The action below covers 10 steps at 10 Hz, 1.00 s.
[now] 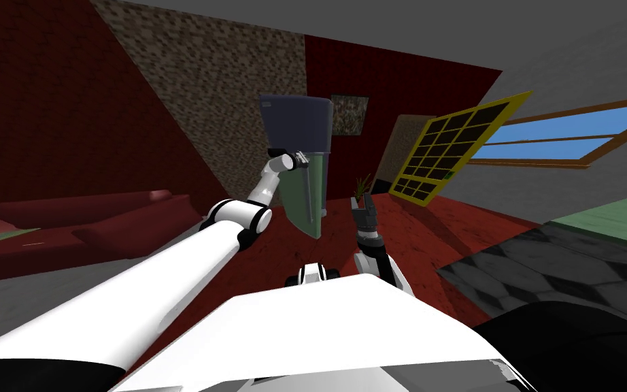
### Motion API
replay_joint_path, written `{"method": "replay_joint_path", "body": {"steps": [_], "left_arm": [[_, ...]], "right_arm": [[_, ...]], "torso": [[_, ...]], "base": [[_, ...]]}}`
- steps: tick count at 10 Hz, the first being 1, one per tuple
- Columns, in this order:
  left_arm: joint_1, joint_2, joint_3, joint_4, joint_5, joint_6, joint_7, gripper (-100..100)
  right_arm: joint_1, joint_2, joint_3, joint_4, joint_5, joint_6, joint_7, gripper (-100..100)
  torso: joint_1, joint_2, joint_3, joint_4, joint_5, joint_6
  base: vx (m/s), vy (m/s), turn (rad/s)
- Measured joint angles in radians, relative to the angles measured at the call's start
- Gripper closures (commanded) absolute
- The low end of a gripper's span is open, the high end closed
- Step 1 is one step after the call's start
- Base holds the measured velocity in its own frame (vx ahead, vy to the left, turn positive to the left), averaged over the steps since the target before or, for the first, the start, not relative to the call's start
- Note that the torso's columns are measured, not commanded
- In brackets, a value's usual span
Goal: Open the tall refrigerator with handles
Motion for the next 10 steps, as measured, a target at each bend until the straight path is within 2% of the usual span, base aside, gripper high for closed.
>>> {"method": "replay_joint_path", "body": {"steps": [4, 10], "left_arm": [[0.008, -0.028, -0.017, -0.031, 0.03, 0.023, -0.008, 100], [0.01, -0.063, -0.039, -0.061, 0.09, 0.04, -0.036, 100]], "right_arm": [[0.0, 0.0, 0.0, 0.0, 0.0, 0.0, 0.0, 0], [0.0, 0.0, 0.0, 0.0, 0.0, 0.0, 0.0, 0]], "torso": [[-0.003, -0.006, -0.005, 0.0, -0.001, -0.001], [-0.003, -0.008, -0.005, -0.002, -0.001, 0.0]], "base": [[-0.022, 0.254, -0.052], [-0.027, 0.242, -0.047]]}}
